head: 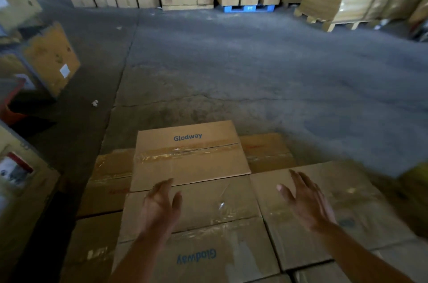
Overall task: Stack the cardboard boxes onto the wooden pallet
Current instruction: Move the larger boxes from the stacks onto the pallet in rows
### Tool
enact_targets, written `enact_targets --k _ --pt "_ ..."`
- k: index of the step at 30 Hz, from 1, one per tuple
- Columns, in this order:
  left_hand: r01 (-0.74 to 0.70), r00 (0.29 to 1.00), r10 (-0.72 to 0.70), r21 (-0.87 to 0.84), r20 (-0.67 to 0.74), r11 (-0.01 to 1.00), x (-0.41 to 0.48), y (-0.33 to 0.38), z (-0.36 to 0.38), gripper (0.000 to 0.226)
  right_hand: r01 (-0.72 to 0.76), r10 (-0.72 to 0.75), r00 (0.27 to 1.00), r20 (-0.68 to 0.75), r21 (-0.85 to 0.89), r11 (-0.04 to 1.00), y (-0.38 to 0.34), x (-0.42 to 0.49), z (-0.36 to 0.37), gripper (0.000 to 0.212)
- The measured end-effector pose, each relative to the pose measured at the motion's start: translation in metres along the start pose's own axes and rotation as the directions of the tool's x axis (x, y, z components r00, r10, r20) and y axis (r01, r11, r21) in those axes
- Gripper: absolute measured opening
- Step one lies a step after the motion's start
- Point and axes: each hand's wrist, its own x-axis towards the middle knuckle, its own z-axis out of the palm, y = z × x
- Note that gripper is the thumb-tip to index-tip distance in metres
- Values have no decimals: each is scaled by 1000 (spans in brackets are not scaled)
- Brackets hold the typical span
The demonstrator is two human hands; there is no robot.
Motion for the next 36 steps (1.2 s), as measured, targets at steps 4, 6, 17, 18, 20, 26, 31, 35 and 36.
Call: enact_targets --k 4,6,17,18,20,26,31,35,36 --pt "-204 979 204 -13 -14 979 -29 112 -21 43 -84 100 967 -235 77 993 48 -69 -103 59" --pt "-278 961 278 1 1 961 -45 174 -31 45 -128 158 937 -312 112 985 80 -101 -153 52" --pt "-674 712 694 -175 102 717 -271 520 11 55 -317 482 714 -508 381 869 345 -324 -347 47" --pt "-698 682 722 -194 111 689 -303 547 23 56 -342 508 672 -539 383 858 374 -350 -357 45" --pt "-723 626 767 -263 143 639 -369 596 48 57 -426 566 608 -556 373 824 430 -402 -373 51" --pt "-761 457 864 -410 212 503 -541 708 130 54 -541 671 525 -524 403 738 579 -524 -398 44" --pt "-758 347 891 -473 291 450 -620 760 203 50 -652 783 395 -481 453 608 674 -566 -392 62" --pt "-758 284 879 -471 384 450 -644 791 273 51 -701 844 362 -396 481 527 744 -568 -376 66" --pt "-756 273 872 -470 406 455 -647 798 292 51 -710 854 358 -377 485 511 761 -564 -371 67"
